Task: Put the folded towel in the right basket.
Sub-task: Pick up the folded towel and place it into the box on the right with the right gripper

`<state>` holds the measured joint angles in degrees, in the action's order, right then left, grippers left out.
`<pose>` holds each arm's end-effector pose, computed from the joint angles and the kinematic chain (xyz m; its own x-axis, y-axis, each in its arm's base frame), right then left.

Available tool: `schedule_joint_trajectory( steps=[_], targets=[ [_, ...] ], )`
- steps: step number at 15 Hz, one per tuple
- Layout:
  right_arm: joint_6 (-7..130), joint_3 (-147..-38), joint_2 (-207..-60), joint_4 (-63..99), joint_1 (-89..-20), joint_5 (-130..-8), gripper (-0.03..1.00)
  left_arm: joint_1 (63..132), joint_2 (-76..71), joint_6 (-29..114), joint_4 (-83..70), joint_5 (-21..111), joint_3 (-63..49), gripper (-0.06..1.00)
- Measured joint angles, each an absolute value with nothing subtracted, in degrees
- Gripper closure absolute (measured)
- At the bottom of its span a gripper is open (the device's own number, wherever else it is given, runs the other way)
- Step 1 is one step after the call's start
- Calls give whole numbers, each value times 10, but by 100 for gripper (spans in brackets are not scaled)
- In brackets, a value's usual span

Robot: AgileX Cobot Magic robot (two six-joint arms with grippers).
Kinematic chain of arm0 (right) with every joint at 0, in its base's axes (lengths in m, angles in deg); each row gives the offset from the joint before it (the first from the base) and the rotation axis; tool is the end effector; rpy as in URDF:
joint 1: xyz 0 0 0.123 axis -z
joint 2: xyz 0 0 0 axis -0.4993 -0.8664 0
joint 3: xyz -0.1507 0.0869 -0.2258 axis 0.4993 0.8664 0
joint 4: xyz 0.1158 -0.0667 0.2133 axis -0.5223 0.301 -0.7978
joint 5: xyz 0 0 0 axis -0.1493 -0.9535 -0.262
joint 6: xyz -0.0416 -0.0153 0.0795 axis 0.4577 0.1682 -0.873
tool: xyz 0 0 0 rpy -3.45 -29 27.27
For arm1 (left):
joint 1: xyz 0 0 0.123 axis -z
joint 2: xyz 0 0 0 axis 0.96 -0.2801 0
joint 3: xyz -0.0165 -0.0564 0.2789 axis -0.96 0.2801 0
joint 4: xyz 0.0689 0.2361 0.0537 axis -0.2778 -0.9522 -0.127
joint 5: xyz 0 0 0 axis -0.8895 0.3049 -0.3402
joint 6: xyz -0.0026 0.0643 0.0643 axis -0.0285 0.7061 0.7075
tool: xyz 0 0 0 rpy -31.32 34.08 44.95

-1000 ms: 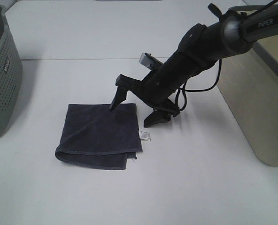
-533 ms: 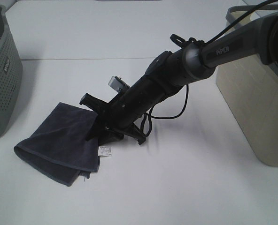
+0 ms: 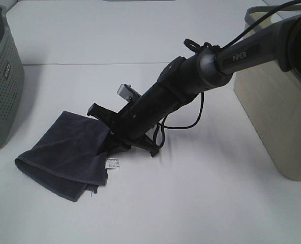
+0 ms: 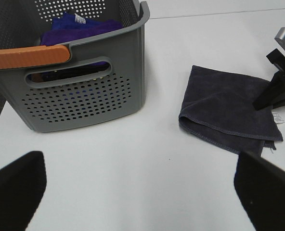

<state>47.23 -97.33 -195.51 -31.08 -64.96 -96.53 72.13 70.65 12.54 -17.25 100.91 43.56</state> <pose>0.3421 0.2958 0.0587 -0.9995 0.0074 0.0320 0.0251 0.7991 0.6007 -0.0060 -0.0040 0.2806 -0.4289 0.0292 -0.9029 0.0281 0.9994 0.0190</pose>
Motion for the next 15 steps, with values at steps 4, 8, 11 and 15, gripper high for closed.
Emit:
schedule_joint_trajectory(
  steps=[4, 8, 11, 15],
  targets=[
    [473, -972, -1922, -271, -650, -962, 93, 721, 707, 125, -173, 1009, 436, -4],
    [476, -972, -1855, -260, -650, -961, 93, 721, 707, 125, -173, 1009, 436, -4],
    [487, -972, -1800, -245, -647, -961, 93, 721, 707, 125, -173, 1009, 436, -4],
    [487, -1005, -1704, -201, -566, -1004, 93, 721, 707, 125, -173, 1009, 436, -4]
  ],
)
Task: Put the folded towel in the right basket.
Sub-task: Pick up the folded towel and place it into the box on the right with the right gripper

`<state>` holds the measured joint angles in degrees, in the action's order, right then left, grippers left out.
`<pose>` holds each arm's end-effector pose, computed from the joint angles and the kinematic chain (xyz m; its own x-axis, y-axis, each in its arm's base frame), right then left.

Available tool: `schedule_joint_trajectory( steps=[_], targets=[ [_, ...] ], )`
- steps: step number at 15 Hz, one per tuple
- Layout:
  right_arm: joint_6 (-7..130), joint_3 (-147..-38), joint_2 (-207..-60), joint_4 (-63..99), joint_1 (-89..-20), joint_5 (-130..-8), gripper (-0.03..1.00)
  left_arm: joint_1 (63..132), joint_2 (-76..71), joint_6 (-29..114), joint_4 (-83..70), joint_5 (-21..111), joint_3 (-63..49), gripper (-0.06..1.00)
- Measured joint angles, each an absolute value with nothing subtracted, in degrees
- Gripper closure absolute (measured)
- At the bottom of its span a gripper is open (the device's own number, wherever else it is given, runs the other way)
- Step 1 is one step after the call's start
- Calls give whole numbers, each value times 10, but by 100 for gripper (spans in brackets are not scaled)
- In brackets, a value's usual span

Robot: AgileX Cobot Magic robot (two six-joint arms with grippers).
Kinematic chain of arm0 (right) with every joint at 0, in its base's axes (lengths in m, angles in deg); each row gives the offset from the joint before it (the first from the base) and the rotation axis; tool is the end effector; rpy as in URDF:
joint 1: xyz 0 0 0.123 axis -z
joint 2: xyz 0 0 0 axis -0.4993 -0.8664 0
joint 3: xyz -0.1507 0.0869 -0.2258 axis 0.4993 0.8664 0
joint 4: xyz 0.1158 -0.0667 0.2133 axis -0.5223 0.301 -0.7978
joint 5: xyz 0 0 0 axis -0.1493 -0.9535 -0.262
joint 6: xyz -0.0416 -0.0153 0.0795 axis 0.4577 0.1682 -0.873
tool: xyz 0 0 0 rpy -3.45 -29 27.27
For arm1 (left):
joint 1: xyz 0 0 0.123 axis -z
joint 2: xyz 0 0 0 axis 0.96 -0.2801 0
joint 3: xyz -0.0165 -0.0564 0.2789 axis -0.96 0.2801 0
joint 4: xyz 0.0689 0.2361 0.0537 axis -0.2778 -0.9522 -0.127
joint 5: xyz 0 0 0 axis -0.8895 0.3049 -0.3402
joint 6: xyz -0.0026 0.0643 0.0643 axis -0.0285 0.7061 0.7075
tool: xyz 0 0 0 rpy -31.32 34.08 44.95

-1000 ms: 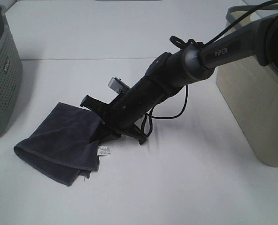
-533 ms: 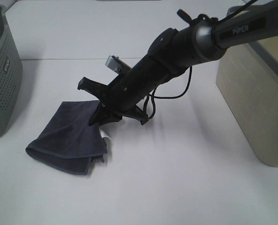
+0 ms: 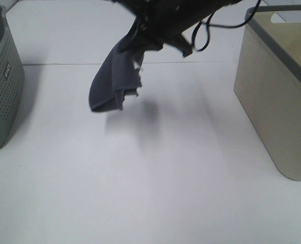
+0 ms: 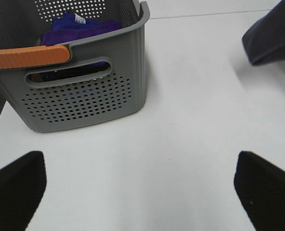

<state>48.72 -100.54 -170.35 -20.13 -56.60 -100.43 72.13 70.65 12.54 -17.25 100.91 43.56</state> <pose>0.3683 0.2329 0.2632 -0.9041 0.0081 -0.4273 -0.2875 0.7282 0.6221 -0.0060 -0.0040 0.2806 -0.4289 0.0292 -0.9029 0.0281 0.9994 0.0190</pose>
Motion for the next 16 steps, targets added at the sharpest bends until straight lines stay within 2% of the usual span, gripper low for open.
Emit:
schedule_joint_trajectory(
  steps=[1, 2, 6, 10, 13, 16],
  targets=[
    [487, -1025, -1682, -181, -534, -1020, 93, 721, 707, 125, -173, 1009, 436, -4],
    [487, -1070, -1647, -135, -473, -1064, 93, 721, 707, 125, -173, 1009, 436, -4],
    [483, -1157, -1616, -53, -354, -1181, 93, 721, 707, 125, -173, 1009, 436, -4],
    [480, -1197, -1604, 31, -263, -1228, 93, 721, 707, 125, -173, 1009, 436, -4],
    [460, -1202, -1599, 130, -212, -1229, 93, 721, 707, 125, -173, 1009, 436, -4],
    [437, -1202, -1604, 186, -207, -1230, 90, 721, 707, 125, -173, 1009, 436, -4]
  ],
)
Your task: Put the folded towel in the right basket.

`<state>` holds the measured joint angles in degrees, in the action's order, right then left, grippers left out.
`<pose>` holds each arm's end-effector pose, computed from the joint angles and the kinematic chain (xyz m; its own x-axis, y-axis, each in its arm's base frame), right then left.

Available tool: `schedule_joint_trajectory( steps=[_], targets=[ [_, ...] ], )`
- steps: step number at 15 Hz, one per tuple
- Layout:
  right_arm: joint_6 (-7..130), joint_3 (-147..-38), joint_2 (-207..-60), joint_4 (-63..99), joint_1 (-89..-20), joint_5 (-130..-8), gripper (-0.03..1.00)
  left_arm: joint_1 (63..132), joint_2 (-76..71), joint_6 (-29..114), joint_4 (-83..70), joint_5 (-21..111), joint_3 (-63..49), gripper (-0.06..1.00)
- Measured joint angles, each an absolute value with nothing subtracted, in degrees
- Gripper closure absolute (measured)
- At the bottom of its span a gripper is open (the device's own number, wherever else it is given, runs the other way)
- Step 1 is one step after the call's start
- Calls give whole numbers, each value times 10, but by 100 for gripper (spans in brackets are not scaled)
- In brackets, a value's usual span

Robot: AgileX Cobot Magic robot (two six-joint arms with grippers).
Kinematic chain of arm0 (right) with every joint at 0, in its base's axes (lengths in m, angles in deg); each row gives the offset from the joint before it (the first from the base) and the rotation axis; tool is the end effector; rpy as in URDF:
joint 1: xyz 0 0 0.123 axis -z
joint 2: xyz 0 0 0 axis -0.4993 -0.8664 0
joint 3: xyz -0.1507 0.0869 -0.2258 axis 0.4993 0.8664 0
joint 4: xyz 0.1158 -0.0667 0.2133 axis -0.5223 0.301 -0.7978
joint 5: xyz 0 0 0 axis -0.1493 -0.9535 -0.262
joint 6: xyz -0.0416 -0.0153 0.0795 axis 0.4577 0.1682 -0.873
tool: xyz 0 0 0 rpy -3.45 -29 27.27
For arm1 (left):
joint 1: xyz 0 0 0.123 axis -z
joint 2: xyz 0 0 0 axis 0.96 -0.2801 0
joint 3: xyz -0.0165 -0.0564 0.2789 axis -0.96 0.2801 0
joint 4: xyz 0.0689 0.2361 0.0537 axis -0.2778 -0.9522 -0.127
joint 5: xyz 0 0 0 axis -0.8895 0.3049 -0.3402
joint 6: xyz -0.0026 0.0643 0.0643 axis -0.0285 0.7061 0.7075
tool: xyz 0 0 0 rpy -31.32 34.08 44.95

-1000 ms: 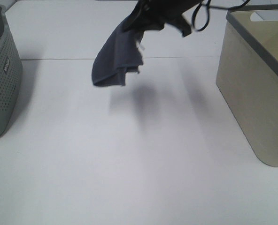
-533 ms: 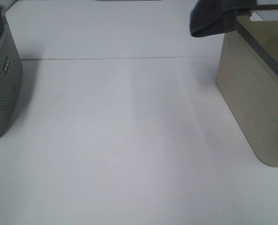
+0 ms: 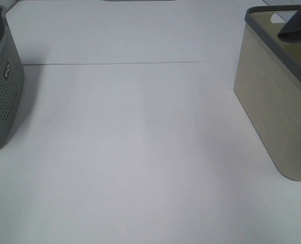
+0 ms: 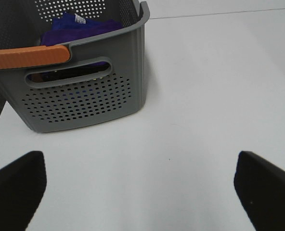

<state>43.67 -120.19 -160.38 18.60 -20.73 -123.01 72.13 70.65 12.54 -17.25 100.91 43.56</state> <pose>0.3818 -0.0516 0.4008 -0.7655 0.0932 -0.6367 0.0658 0.9956 0.0666 -0.0060 -0.0040 0.2806 -0.4289 0.0292 -0.9029 0.0281 0.9994 0.0190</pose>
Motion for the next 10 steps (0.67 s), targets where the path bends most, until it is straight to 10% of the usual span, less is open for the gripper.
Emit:
schedule_joint_trajectory(
  steps=[2, 4, 5, 10],
  targets=[
    [421, -1202, -1618, 190, -208, -1236, 69, 721, 707, 125, -173, 1009, 436, -4],
    [412, -1202, -1632, 188, -208, -1258, 16, 721, 707, 125, -173, 1009, 436, -4],
    [412, -1202, -1635, 177, -208, -1268, 6, 721, 707, 125, -173, 1009, 436, -4],
    [407, -1202, -1636, 147, -224, -1252, -1, 721, 707, 125, -173, 1009, 436, -4]
  ],
)
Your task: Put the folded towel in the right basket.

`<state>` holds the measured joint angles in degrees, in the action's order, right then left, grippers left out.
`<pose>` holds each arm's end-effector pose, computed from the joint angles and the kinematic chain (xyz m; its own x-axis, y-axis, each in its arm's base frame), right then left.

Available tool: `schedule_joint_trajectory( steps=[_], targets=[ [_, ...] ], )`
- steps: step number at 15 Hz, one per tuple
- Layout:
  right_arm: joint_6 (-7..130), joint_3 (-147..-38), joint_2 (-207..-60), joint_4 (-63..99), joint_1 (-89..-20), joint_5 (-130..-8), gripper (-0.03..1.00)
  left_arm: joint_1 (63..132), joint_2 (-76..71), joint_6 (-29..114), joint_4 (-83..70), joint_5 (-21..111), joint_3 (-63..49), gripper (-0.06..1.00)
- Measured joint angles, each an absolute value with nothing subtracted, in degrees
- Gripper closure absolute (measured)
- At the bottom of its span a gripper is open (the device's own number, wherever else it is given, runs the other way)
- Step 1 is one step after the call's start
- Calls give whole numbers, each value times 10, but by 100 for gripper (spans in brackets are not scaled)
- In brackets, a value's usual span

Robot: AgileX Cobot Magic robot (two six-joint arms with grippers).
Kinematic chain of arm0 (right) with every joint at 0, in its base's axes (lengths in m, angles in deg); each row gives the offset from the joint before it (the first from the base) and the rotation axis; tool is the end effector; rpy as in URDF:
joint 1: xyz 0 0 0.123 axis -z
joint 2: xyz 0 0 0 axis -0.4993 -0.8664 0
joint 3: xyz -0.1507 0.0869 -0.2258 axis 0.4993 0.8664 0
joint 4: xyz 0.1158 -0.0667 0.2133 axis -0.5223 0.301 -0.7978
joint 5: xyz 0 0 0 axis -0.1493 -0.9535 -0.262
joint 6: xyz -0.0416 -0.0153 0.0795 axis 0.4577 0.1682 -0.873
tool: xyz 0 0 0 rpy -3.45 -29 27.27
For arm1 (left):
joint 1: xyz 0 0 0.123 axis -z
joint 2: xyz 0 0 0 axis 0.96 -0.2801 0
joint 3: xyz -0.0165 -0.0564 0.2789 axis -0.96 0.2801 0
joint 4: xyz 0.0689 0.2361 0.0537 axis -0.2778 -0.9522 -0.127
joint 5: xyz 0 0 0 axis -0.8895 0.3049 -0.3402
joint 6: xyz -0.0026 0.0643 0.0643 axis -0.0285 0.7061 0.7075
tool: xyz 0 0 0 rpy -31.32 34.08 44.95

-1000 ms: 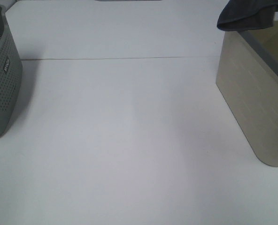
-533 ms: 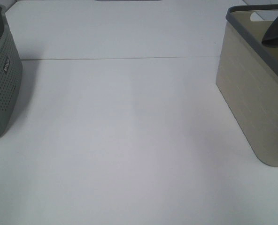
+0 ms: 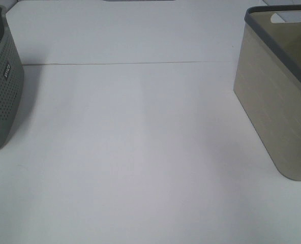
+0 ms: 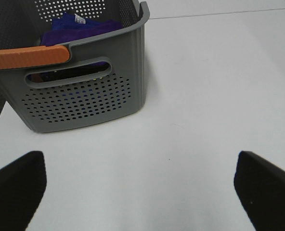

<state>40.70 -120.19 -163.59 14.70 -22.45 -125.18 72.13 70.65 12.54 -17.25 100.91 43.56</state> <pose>0.3958 -0.0360 0.3778 -0.8176 0.1526 -0.5552 0.0681 0.9831 0.1698 -0.0060 -0.0040 0.2806 -0.4289 0.0292 -0.9029 0.0281 0.9994 0.0190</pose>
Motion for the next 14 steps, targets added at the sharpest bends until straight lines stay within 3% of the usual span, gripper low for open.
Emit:
schedule_joint_trajectory(
  steps=[4, 8, 11, 14],
  targets=[
    [390, -1202, -1636, 213, -329, -1231, -1, 721, 707, 125, -172, 1009, 436, -4],
    [365, -1185, -1607, 248, -335, -1282, -1, 721, 707, 125, -172, 1009, 436, -4],
    [359, -1040, -1480, 253, -335, -1274, -1, 721, 707, 125, -172, 1009, 436, -4],
    [351, -787, -1243, 264, -335, -1244, -1, 721, 707, 125, -172, 1009, 436, -4]
  ],
)
